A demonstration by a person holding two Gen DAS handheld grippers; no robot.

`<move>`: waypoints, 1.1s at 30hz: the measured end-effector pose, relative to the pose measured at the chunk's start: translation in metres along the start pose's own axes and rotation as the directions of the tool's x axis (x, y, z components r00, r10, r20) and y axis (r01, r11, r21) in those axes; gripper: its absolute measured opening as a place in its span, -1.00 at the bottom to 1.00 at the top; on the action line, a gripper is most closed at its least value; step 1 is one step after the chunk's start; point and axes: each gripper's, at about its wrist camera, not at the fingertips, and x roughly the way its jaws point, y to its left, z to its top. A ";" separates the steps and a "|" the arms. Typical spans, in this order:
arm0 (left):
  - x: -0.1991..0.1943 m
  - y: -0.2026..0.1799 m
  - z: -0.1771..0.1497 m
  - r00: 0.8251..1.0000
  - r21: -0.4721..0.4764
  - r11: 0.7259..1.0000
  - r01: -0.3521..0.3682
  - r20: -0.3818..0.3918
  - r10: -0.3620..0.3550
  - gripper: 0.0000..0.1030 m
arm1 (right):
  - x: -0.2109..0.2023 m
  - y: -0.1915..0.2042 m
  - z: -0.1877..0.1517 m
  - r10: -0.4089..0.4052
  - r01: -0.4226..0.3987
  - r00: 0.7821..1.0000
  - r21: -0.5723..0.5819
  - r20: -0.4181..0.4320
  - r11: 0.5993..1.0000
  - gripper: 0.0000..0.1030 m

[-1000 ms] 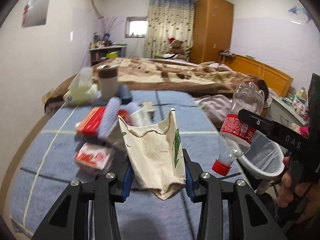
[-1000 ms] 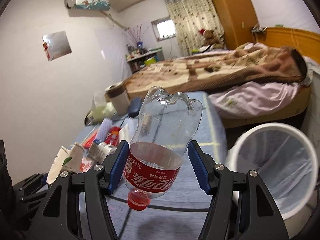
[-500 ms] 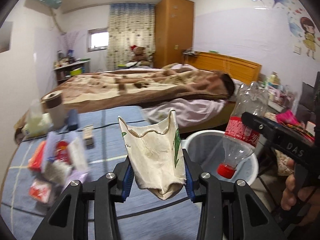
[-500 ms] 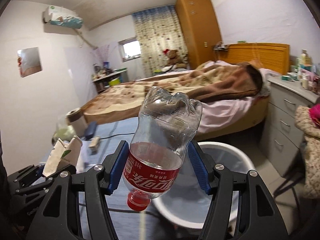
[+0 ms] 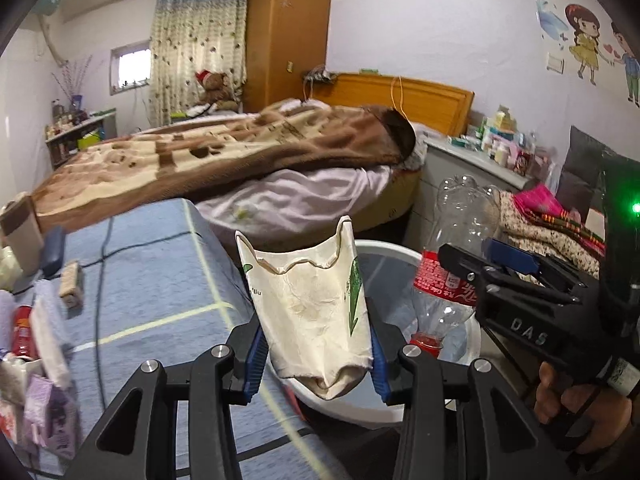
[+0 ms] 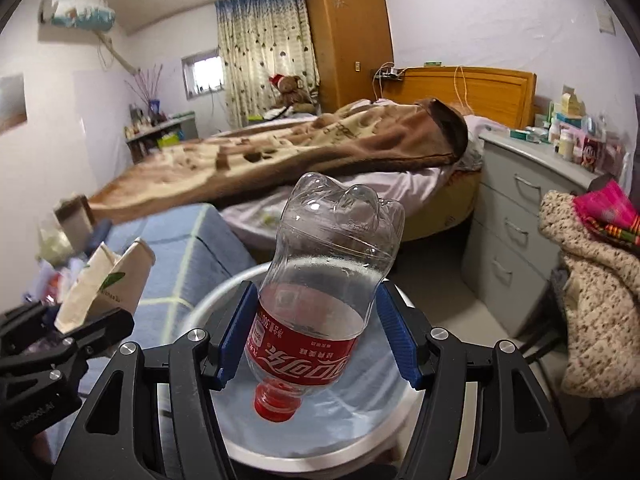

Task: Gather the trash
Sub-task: 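Carry the bag with the left tool while the right tool carries the bottle, both releasing into the mesh bin, then move both open tools back over the trash pile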

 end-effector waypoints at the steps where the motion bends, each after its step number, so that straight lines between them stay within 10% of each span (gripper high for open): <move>1: 0.005 -0.003 0.000 1.000 0.001 1.000 0.004 -0.006 -0.004 -0.16 | 0.001 -0.005 0.000 0.002 -0.002 1.000 0.005 -0.010 1.000 0.23; 14: 0.036 -0.010 0.002 0.997 -0.007 0.999 0.046 -0.055 -0.046 0.13 | 0.012 -0.035 -0.005 0.008 -0.003 0.995 0.054 -0.101 0.999 0.25; 33: -0.009 0.021 0.000 1.000 -0.046 0.999 -0.027 0.006 0.028 0.23 | -0.009 -0.013 0.002 0.059 -0.057 0.998 0.090 -0.013 0.994 0.46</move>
